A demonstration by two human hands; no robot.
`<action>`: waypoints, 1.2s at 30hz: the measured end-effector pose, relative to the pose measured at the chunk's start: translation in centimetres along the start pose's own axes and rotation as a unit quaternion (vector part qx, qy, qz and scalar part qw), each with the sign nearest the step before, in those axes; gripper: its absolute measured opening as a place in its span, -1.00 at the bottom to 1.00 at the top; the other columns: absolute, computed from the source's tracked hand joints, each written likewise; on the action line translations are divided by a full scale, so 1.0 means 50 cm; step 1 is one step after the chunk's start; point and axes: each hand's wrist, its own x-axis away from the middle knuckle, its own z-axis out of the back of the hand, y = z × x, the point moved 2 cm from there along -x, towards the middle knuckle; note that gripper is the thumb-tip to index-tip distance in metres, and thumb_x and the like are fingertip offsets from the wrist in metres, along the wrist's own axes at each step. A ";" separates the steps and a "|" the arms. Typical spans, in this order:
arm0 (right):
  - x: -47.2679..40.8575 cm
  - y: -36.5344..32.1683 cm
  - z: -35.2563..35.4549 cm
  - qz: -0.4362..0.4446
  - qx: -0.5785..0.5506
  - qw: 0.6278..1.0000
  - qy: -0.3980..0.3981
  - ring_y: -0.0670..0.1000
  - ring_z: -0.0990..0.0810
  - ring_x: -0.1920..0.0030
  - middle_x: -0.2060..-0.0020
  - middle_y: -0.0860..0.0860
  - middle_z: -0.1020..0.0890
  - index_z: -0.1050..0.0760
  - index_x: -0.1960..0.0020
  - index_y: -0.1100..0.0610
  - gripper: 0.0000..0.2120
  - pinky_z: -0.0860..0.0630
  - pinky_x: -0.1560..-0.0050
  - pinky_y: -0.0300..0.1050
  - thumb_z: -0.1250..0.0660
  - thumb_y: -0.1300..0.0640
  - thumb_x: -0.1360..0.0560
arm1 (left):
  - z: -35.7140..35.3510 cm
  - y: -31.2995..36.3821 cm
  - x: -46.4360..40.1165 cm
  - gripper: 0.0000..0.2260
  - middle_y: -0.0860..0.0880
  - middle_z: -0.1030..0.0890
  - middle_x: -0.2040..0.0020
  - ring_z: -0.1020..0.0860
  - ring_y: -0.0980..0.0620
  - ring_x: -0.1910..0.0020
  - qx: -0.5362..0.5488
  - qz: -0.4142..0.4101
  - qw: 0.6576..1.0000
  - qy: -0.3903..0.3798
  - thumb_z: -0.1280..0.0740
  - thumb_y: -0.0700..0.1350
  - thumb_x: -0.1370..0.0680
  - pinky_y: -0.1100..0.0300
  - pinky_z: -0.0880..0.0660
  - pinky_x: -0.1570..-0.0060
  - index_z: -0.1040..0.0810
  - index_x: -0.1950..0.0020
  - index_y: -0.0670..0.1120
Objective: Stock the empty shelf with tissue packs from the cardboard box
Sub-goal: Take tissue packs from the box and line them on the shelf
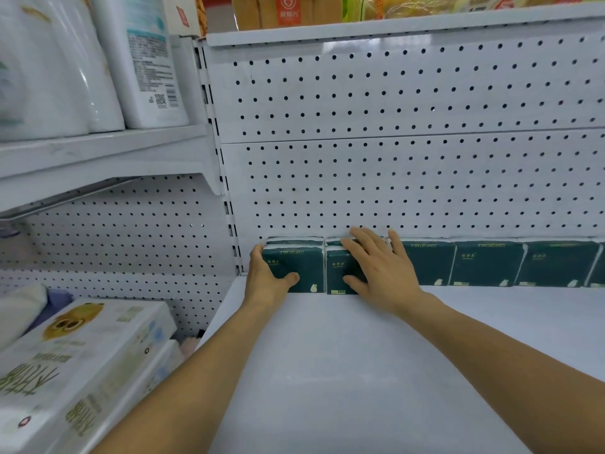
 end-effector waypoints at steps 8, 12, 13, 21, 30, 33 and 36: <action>0.072 -0.030 0.135 -0.001 -0.075 0.991 0.111 0.11 -0.48 -0.32 -0.39 0.03 -0.44 -0.39 -0.39 0.06 -0.51 -0.32 -0.38 0.20 -0.31 -0.09 -0.52 | 0.088 0.064 0.130 -0.16 0.03 -0.12 -0.59 -0.11 0.01 -0.54 -0.213 -0.134 0.966 0.050 -0.42 0.15 -0.49 -0.05 -0.18 -0.49 0.02 -0.60 0.03; 0.157 -0.079 0.210 0.015 -0.106 0.983 0.147 0.10 -0.54 -0.21 -0.31 0.02 -0.52 -0.44 -0.35 0.07 -0.53 -0.45 -0.21 0.10 -0.18 -0.12 -0.52 | 0.111 0.098 0.277 -0.29 0.02 -0.26 -0.54 -0.20 0.02 -0.50 -0.271 -0.224 0.928 0.119 -0.36 0.15 -0.54 0.04 -0.12 -0.46 -0.12 -0.58 0.01; 0.180 -0.095 0.226 0.019 -0.116 0.981 0.152 0.10 -0.55 -0.19 -0.30 0.03 -0.53 -0.45 -0.35 0.07 -0.53 -0.48 -0.15 0.08 -0.16 -0.13 -0.53 | 0.115 0.099 0.316 -0.32 0.01 -0.30 -0.52 -0.23 0.01 -0.48 -0.284 -0.238 0.919 0.135 -0.35 0.15 -0.54 0.04 -0.13 -0.45 -0.15 -0.57 0.01; 0.356 -0.268 0.285 0.101 -0.212 0.962 0.136 0.15 -0.55 -0.11 -0.29 0.10 -0.52 -0.43 -0.38 0.12 -0.53 -0.48 0.01 0.04 -0.20 -0.09 -0.54 | 0.189 0.005 0.609 -0.42 -0.06 -0.47 -0.36 -0.40 -0.06 -0.27 -0.383 -0.244 0.868 0.201 -0.25 0.16 -0.56 0.01 -0.33 -0.24 -0.29 -0.52 -0.04; 0.474 -0.583 0.234 0.269 -0.292 0.917 0.043 0.17 -0.56 -0.13 -0.22 0.08 -0.56 -0.50 -0.27 0.09 -0.62 -0.49 0.02 0.07 -0.26 -0.03 -0.51 | 0.404 -0.258 0.839 -0.51 0.00 -0.53 -0.30 -0.49 -0.07 -0.26 -0.502 -0.036 0.851 0.150 -0.23 0.18 -0.56 -0.05 -0.41 -0.22 -0.42 -0.43 0.00; 0.500 -0.696 0.180 0.288 -0.335 0.897 0.002 0.10 -0.58 -0.06 -0.13 0.02 -0.58 -0.49 -0.19 0.05 -0.69 -0.51 0.08 0.01 -0.22 -0.01 -0.49 | 0.486 -0.359 0.902 -0.54 0.02 -0.51 -0.32 -0.46 -0.07 -0.30 -0.502 0.064 0.851 0.138 -0.26 0.18 -0.59 -0.05 -0.40 -0.25 -0.40 -0.44 0.04; 0.530 -0.805 0.107 0.280 -0.362 0.886 -0.071 0.07 -0.60 -0.01 -0.07 0.00 -0.61 -0.54 -0.17 0.06 -0.66 -0.52 0.11 -0.03 -0.17 -0.02 -0.50 | 0.556 -0.456 0.945 -0.52 0.00 -0.52 -0.31 -0.47 -0.10 -0.30 -0.482 0.145 0.856 0.120 -0.31 0.15 -0.56 -0.08 -0.43 -0.22 -0.40 -0.44 0.02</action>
